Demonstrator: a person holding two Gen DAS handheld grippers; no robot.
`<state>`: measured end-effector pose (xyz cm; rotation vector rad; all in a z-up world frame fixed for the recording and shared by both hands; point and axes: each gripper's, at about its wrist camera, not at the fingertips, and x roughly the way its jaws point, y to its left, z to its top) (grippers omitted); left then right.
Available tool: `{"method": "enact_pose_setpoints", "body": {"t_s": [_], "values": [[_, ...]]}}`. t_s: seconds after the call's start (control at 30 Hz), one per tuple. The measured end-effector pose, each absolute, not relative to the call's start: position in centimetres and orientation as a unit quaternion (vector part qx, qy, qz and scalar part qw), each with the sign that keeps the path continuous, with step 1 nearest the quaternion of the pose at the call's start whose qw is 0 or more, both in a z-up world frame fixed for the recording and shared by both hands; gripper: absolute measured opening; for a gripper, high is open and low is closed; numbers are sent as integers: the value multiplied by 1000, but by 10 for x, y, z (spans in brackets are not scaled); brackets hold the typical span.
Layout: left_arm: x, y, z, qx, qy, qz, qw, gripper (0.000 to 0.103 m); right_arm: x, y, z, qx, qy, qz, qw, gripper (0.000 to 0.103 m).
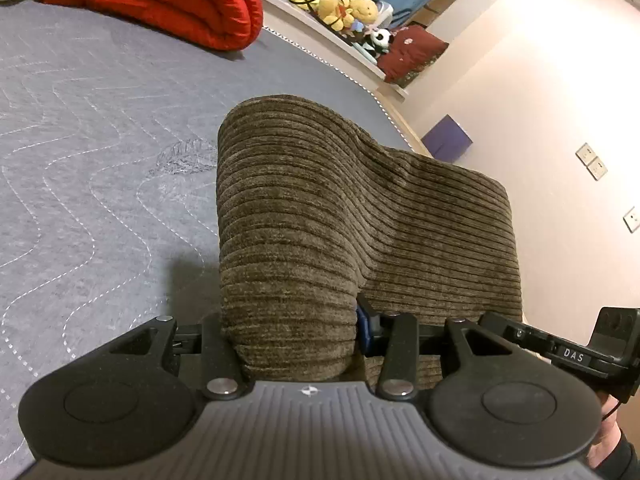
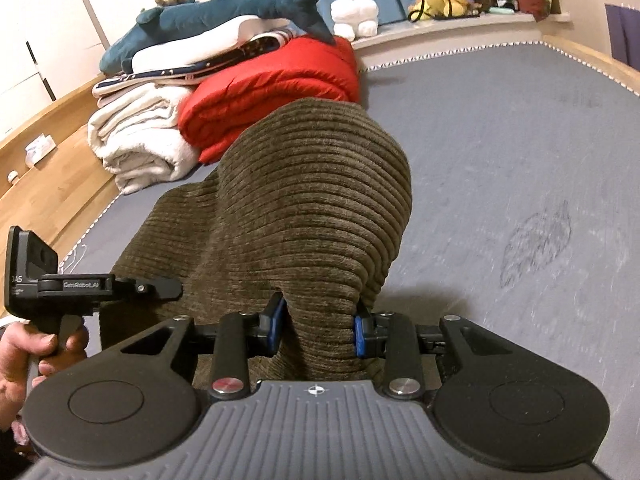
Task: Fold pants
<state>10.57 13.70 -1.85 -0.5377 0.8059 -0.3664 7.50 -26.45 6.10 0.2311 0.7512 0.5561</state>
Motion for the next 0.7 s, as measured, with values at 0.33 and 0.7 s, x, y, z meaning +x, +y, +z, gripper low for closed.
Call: {"method": "enact_pose_setpoints", "body": {"t_s": [0.33,0.7], "values": [[102,140,-20,-164,373,-35,912,77,107,-276,17,65,385,118,913,43],[62,81,-43,73,404,-141,901,40,60,-233,15,-95,387,292,869,48]]}}
